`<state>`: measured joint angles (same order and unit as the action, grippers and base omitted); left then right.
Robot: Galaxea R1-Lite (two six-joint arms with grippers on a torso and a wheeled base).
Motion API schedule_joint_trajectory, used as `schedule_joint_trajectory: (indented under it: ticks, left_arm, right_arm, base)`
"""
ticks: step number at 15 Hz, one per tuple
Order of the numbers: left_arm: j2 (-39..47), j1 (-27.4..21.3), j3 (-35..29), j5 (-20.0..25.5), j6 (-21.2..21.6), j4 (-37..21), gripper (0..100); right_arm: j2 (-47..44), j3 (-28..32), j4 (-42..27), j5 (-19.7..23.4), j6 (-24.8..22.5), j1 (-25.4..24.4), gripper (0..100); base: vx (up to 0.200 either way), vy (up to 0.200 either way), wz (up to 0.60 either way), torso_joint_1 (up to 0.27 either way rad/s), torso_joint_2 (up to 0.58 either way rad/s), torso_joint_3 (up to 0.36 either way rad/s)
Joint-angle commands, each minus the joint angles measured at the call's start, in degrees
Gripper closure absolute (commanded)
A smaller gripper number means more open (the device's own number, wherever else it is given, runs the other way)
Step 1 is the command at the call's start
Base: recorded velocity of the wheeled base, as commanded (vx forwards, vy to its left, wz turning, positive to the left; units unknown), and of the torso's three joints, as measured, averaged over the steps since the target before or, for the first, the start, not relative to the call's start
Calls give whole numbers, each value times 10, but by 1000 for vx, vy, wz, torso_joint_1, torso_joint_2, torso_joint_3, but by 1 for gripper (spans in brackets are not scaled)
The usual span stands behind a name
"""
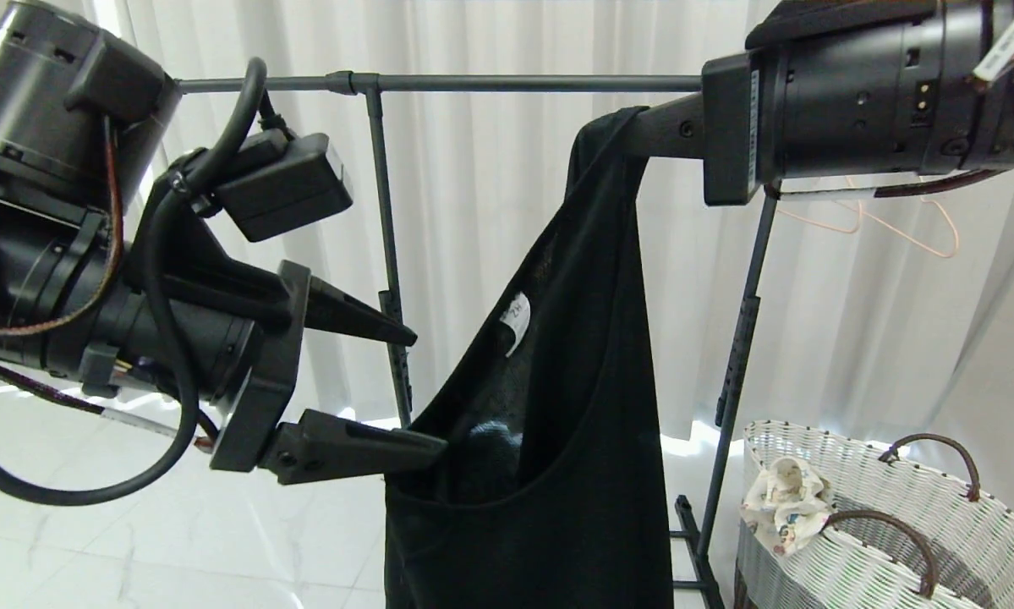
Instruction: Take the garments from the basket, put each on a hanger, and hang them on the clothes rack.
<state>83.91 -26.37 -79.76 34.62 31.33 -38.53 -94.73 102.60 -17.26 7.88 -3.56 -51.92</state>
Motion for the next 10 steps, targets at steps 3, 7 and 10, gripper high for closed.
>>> schedule_joint_trajectory:
  ticks: [3,7,10]
  left_arm:
    - [-44,6,80,42,0,0,0]
    - [-45,12,92,84,-2,24,0]
    - [-42,11,92,86,-5,38,0]
  right_arm:
    - [-19,1,1,-1,0,1,100]
    - [-24,3,1,-1,0,-9,100]
    - [-25,3,1,-1,0,-16,100]
  base:
    - [0,0,0,0,0,0]
    - [0,0,0,0,0,0]
    - [0,0,0,0,0,0]
